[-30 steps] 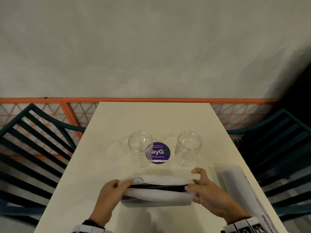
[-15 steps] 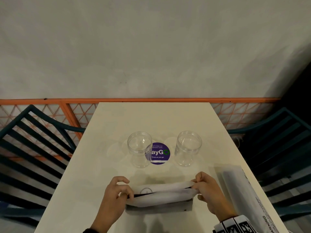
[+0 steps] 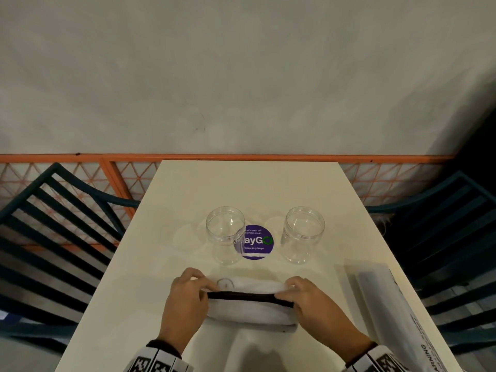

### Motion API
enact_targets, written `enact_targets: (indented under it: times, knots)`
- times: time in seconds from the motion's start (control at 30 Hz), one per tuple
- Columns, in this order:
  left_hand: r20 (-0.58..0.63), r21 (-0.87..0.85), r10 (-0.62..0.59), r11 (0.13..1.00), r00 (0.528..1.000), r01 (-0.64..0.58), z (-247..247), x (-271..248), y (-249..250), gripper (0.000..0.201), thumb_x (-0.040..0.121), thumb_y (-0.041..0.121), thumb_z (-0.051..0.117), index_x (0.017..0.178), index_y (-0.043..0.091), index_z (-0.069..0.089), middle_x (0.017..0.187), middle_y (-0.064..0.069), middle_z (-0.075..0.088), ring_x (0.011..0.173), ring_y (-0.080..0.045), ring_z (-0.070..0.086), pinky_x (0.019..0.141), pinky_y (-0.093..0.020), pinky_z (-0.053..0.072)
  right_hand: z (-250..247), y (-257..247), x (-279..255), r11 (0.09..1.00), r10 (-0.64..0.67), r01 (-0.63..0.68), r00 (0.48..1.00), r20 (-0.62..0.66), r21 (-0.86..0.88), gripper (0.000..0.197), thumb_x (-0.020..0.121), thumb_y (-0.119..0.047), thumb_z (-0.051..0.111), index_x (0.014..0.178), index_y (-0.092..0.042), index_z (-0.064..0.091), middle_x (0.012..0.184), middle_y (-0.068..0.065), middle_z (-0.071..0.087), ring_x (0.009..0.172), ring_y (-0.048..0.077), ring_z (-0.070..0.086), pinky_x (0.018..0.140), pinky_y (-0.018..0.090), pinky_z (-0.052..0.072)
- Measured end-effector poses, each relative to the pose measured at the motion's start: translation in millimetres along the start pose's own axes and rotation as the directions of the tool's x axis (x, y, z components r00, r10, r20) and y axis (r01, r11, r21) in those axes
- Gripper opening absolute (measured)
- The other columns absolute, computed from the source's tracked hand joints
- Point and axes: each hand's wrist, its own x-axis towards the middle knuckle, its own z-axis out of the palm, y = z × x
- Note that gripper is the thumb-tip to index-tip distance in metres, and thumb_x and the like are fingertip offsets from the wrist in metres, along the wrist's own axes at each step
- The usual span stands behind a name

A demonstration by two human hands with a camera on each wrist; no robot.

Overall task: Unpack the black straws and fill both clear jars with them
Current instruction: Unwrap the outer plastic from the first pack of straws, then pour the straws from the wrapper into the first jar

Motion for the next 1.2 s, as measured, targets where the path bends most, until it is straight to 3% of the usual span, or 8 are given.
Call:
enact_targets:
  times: [0.13,0.27,0.53,0.6,0.77,1.0,1.13,1.2]
  knots:
    - [0.244,0.067,0.046,0.996,0.969,-0.064,-6.5,-6.1,-1.8,0.056,0.082,0.000,0.045,0.121,0.039,0.056,0.112,0.009,0.040,0.094,-0.013,0.043,0.076,-0.011,0.036,-6.5,9.7,3.1,0.987,0.101,-0.090,0.992,-0.075,0.134,0.046,0.089,0.000,0.040,0.128,-0.019,0.055,0.106,-0.007,0.047,0.100,0.008,0.049,0.084,0.001,0.031]
    - [0.408,-0.029,0.035,0.999,0.912,-0.025,-22.6,-4.0,-3.9,0.061,0.081,0.002,0.049,0.123,0.045,0.045,0.099,0.002,0.044,0.085,-0.004,0.047,0.075,-0.002,0.035,-9.5,17.6,4.8,0.976,0.113,-0.104,0.993,-0.038,0.190,0.047,0.088,0.002,0.044,0.125,-0.023,0.057,0.088,-0.020,0.033,0.083,-0.001,0.043,0.077,-0.003,0.032]
    - [0.235,-0.072,0.095,0.994,0.967,-0.080,-28.4,-10.1,8.3,0.049,0.084,0.001,0.047,0.124,0.029,0.055,0.094,0.014,0.047,0.082,-0.001,0.052,0.070,-0.003,0.038,-3.6,-22.7,15.0,0.998,-0.062,0.057,0.974,-0.217,-0.031,0.020,0.081,-0.023,0.054,0.091,-0.021,0.071,0.083,-0.003,0.049,0.082,0.019,0.053,0.070,0.025,0.043]
    - [0.178,-0.113,0.162,0.983,0.971,-0.143,-32.2,-12.3,16.4,0.044,0.085,0.003,0.050,0.119,0.029,0.060,0.095,0.016,0.050,0.086,0.009,0.050,0.070,-0.004,0.038,-3.4,-45.5,24.9,0.989,-0.139,0.143,0.982,-0.132,0.023,0.041,0.082,-0.038,0.038,0.103,-0.018,0.067,0.097,0.003,0.057,0.095,0.020,0.054,0.082,0.024,0.036]
    - [0.115,-0.150,0.275,0.955,0.954,-0.257,-45.4,-17.2,35.3,0.043,0.086,0.011,0.051,0.114,0.043,0.059,0.099,0.022,0.050,0.089,-0.001,0.052,0.071,-0.007,0.040,-4.6,-72.7,44.9,0.966,-0.247,0.249,0.968,-0.032,0.074,0.044,0.085,-0.024,0.057,0.128,-0.017,0.048,0.128,0.004,0.054,0.117,0.019,0.048,0.098,0.028,0.039]
    - [0.106,-0.369,0.415,0.860,0.904,-0.352,-53.5,-18.6,60.4,0.034,0.082,0.035,0.053,0.113,0.045,0.060,0.116,0.027,0.054,0.114,0.007,0.047,0.090,-0.007,0.039,-14.2,-75.8,45.3,0.917,-0.373,0.386,0.919,-0.124,0.099,0.018,0.080,-0.036,0.047,0.084,-0.021,0.055,0.083,0.002,0.064,0.074,0.016,0.056,0.064,0.025,0.044]
    - [-0.050,-0.387,0.243,0.889,0.969,-0.243,-65.0,-14.3,28.0,0.051,0.068,0.060,0.057,0.117,0.051,0.052,0.129,0.035,0.041,0.121,0.013,0.037,0.086,-0.002,0.039,-19.7,-54.6,46.2,0.927,-0.202,0.233,0.970,-0.132,0.293,0.029,0.078,-0.028,0.057,0.105,-0.018,0.059,0.097,-0.004,0.064,0.090,0.004,0.057,0.081,0.018,0.047]
    - [0.054,-0.341,0.152,0.932,0.987,-0.124,-69.5,-13.5,9.5,0.069,0.056,0.076,0.059,0.121,0.057,0.045,0.132,0.033,0.033,0.119,0.017,0.037,0.090,-0.005,0.037,-18.2,-44.4,44.5,0.894,-0.190,0.220,0.975,-0.114,0.391,0.032,0.077,-0.023,0.062,0.109,-0.019,0.059,0.101,-0.004,0.065,0.093,0.004,0.059,0.082,0.019,0.048]
